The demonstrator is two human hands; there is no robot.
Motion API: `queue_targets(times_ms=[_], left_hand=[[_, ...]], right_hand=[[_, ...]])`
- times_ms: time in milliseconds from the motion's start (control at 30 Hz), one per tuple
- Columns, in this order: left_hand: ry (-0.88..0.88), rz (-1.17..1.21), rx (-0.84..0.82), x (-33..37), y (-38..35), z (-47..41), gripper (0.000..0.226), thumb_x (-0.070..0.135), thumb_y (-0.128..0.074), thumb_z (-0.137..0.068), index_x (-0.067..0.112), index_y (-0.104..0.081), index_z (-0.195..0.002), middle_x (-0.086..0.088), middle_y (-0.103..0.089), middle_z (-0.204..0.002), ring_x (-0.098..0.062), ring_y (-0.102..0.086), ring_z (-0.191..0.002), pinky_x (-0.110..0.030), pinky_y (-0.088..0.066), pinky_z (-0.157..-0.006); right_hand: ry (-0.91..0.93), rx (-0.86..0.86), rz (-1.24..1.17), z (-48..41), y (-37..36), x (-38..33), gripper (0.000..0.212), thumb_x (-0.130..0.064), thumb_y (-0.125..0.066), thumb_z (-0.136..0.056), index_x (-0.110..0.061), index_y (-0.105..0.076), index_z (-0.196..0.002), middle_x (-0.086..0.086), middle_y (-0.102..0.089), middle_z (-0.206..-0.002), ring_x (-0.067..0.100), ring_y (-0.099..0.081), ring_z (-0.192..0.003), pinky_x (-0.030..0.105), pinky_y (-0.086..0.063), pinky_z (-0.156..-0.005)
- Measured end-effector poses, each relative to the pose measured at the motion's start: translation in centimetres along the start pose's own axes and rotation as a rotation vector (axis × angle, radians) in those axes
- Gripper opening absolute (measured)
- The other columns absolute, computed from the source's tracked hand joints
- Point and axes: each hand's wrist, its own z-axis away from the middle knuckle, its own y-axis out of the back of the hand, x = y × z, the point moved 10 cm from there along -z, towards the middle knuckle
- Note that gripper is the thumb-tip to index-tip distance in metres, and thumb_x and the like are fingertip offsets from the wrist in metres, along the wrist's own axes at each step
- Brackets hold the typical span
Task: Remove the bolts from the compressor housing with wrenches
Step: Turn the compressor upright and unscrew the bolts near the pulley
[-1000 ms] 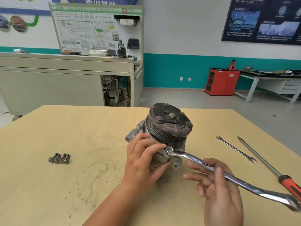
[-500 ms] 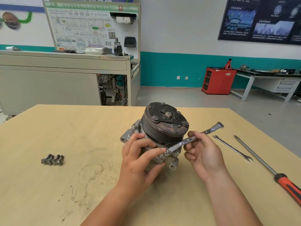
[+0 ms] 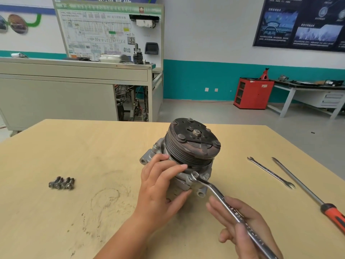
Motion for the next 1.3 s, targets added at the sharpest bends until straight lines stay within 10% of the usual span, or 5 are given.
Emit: queue_targets(times_ms=[733,1000,1167,1233,1300], left_hand=[[0.007,0.051,0.004,0.1,0.1,-0.1,0.046,0.028,-0.068,-0.076,0.030,-0.050,-0.118,0.007,-0.050,-0.110,-0.024,-0.045,-0.116,-0.040,-0.034,-0.105],[0.031,0.051,-0.005,0.1,0.0,-0.1,0.044,0.029,-0.069,-0.074,0.022,-0.052,-0.114,0.009,-0.051,-0.111,-0.021,-0.045,-0.118,-0.040,-0.034,-0.105],[0.044,0.033,-0.026,-0.1,-0.1,0.0,0.041,0.029,-0.071,-0.074,0.025,-0.056,-0.113,0.010,-0.051,-0.108,-0.026,-0.047,-0.116,-0.043,-0.035,-0.103],[0.039,0.021,-0.028,0.0,-0.1,-0.1,0.043,0.029,-0.071,-0.075,0.027,-0.057,-0.116,0.010,-0.049,-0.108,-0.025,-0.045,-0.117,-0.040,-0.035,-0.104],[0.026,0.008,-0.031,0.1,-0.1,-0.1,0.044,0.028,-0.070,-0.076,0.028,-0.057,-0.118,0.009,-0.048,-0.107,-0.027,-0.046,-0.115,-0.040,-0.035,-0.104]], right_hand=[[-0.257,0.108,-0.788,-6.1,2.1,2.4,0.038,-0.019,-0.088,-0.037,-0.018,-0.070,-0.071,-0.006,-0.041,-0.048,0.005,-0.039,-0.039,0.016,-0.030,-0.036],[-0.143,-0.046,-0.655,-0.9,2.6,0.3,0.038,0.001,-0.034,-0.099,0.011,-0.032,-0.136,0.032,-0.025,-0.146,0.044,-0.023,-0.136,0.049,-0.040,-0.092],[-0.473,-0.211,-0.421,0.7,-3.0,2.3,0.061,-0.024,-0.096,-0.020,-0.002,-0.073,-0.072,0.005,-0.075,-0.089,0.010,-0.071,-0.080,0.021,-0.047,-0.034],[-0.544,-0.128,-0.413,1.3,-3.0,2.5,0.010,-0.002,-0.078,-0.054,-0.001,-0.070,-0.049,0.008,-0.073,-0.070,0.011,-0.071,-0.066,0.019,-0.035,-0.025],[-0.620,-0.165,-0.337,1.3,-3.4,3.5,0.043,0.007,-0.047,-0.078,-0.005,-0.070,-0.044,0.005,-0.073,-0.065,0.012,-0.067,-0.075,0.020,-0.036,-0.024]])
